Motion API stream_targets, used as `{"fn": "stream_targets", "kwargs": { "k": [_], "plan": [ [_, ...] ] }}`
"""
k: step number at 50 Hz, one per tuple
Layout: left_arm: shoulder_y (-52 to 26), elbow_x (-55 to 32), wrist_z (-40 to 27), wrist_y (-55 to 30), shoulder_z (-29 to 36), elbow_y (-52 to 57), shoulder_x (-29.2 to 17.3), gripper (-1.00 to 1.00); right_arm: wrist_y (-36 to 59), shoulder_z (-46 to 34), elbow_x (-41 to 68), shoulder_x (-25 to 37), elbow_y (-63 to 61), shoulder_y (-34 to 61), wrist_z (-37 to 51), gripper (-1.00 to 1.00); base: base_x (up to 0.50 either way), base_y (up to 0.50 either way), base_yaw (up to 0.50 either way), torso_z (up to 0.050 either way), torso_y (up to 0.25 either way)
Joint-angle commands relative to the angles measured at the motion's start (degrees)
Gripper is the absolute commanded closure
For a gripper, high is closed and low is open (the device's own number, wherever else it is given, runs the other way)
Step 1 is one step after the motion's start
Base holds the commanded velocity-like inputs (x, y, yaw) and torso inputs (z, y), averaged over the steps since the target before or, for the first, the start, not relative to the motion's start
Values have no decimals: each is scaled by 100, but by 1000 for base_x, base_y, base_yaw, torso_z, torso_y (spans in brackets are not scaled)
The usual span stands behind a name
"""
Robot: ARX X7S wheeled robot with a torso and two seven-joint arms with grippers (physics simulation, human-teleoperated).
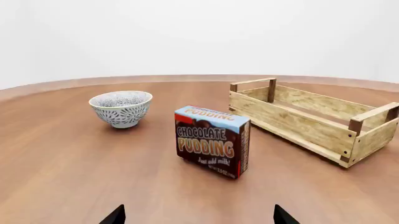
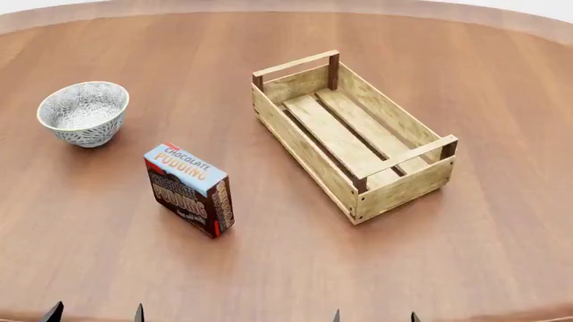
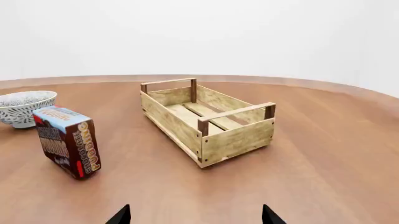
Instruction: Pick up the chocolate pudding and put it in the tray.
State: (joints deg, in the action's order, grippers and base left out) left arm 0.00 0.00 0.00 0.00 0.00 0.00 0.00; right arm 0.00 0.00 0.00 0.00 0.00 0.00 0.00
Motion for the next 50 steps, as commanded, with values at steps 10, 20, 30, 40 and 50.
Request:
{"fn": "stream_targets", "kwargs": {
  "k": [10,20,30,40,50],
  "plan": [
    [27,-163,-352,-312,277,544,-295,-100,379,-311,6,290,-618,54,358,-100,0,0,0,0,0],
    [76,-267,-390,-587,408,1051,-442,-100,558,-458,48,415,-835,149,429,-100,130,40,0,0,0],
    [95,-434,-464,-703,469,1206,-472,-100,652,-548,108,490,-950,186,508,-100,317,87,0,0,0],
    [130,-469,-552,-674,547,1282,-540,-100,712,-606,202,536,-1016,196,575,-100,332,113,0,0,0],
    [120,-539,-626,-684,625,1278,-608,-100,759,-642,301,613,-1103,206,651,-100,362,104,0,0,0]
  ]
}}
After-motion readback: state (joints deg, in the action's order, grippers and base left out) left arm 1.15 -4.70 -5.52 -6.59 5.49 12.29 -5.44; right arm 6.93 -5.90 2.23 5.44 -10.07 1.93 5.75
